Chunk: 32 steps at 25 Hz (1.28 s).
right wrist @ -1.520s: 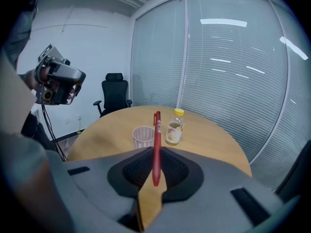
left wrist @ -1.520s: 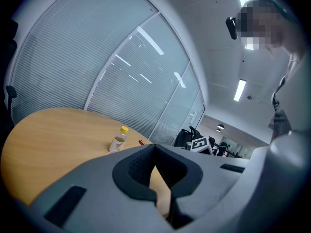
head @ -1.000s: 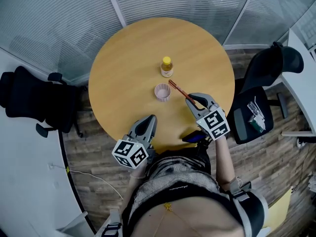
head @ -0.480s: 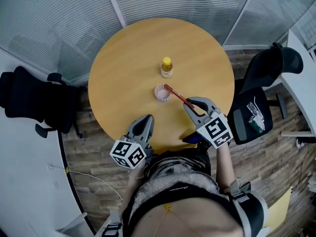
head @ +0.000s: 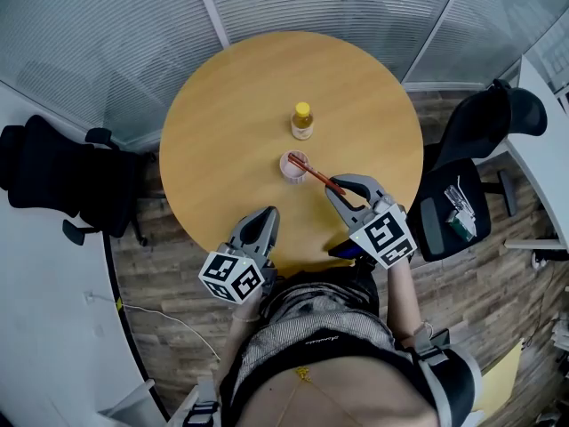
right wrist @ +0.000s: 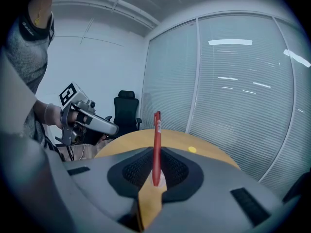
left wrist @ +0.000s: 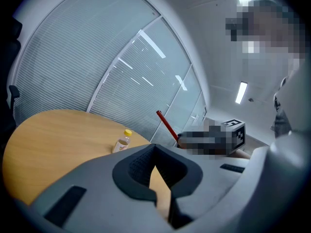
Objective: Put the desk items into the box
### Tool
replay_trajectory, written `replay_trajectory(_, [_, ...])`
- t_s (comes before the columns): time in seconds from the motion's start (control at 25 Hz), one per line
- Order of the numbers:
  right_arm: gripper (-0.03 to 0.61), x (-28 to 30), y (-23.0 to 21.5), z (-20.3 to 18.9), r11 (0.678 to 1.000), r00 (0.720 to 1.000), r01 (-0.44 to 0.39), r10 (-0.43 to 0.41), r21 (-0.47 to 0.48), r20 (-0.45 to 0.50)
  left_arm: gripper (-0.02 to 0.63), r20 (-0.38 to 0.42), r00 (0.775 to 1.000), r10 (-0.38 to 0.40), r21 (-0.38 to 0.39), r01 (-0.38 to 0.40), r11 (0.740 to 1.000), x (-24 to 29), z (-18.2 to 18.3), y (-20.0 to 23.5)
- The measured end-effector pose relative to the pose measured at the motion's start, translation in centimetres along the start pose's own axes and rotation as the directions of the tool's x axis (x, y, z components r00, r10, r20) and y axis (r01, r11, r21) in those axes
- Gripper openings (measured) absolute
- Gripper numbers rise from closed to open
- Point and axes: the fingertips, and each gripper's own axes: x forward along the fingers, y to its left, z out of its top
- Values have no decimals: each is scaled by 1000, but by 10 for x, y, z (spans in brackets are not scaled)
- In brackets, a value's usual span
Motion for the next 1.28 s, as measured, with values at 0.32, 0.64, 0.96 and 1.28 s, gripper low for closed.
replay_trajectory(0.32, [60, 8, -2, -13, 1000, 999, 3, -3, 0, -47, 2, -4, 1000, 21, -13, -22, 1000, -5, -4, 5])
replay_trajectory(0.64, [60, 29, -19, -40, 998, 984, 62, -60, 9, -165, 2, -5, 1000, 27, -31, -27, 999, -3, -8, 5])
replay_trajectory(0.96, [60, 52, -24, -61, 996, 959, 75, -85, -47, -270, 2, -14, 999, 37, -45, -37, 998, -9, -11, 13])
replay_trajectory(1.28, [61, 75, -24, -91, 993, 909, 66, -99, -94, -406, 3, -18, 999, 39, -55, -40, 998, -12, -9, 28])
